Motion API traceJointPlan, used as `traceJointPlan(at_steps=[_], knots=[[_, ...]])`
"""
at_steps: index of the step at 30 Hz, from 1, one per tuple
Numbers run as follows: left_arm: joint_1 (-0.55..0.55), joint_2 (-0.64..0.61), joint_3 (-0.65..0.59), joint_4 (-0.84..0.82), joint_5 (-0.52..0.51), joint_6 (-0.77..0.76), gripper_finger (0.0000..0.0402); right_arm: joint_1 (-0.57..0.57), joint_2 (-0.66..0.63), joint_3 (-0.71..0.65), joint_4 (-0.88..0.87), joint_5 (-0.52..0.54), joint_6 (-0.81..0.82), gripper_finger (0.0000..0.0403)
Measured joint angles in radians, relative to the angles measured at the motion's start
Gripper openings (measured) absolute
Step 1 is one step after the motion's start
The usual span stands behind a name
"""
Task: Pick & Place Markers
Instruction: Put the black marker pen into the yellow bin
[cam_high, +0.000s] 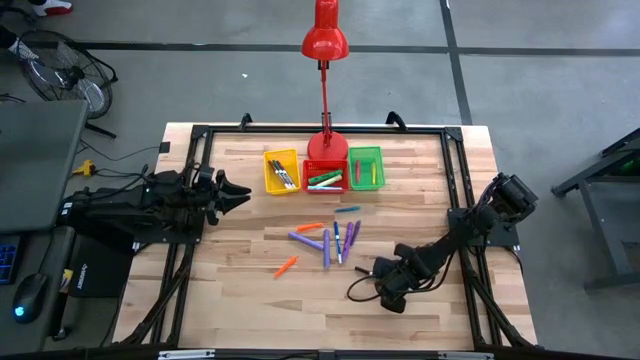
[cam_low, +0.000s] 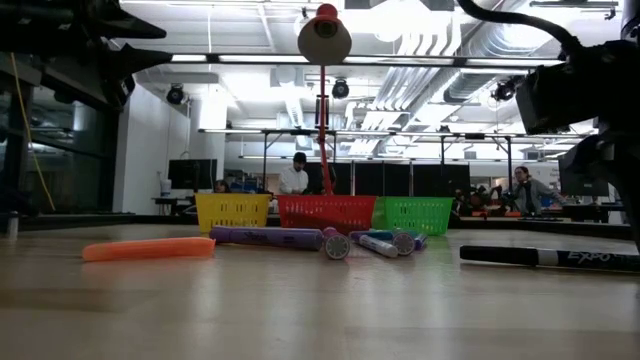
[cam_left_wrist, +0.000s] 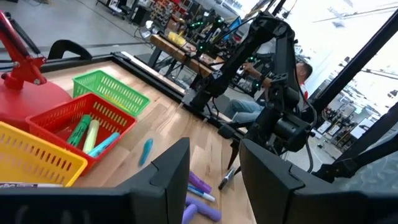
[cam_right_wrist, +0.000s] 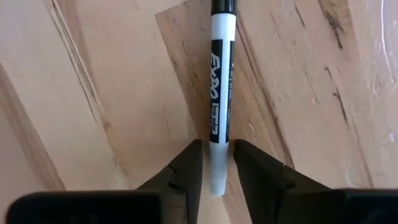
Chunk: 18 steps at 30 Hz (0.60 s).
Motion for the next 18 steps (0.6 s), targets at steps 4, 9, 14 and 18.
traceJointPlan(at_steps=[4,9,14,18], knots=[[0.000,0.000,0.000,-0.005,0.000,0.001,0.0138,0.000,0.000,-0.001,-0.004,0.000,-0.057,0.0058],[0.000,0.000,0.000,-0.005,0.000,0.002,0.0138,0.001,0.000,-0.001,-0.004,-0.011,-0.087,0.0021],[0.000,0.000,0.000,-0.005,0.000,-0.005,0.0138,0.000,0.000,-0.001,-0.005,-0.013,-0.081,0.0018],[0.000,0.000,0.000,-0.004,0.001,-0.005,0.0138,0.000,-0.004,0.000,-0.019,-0.018,-0.042,0.0020]])
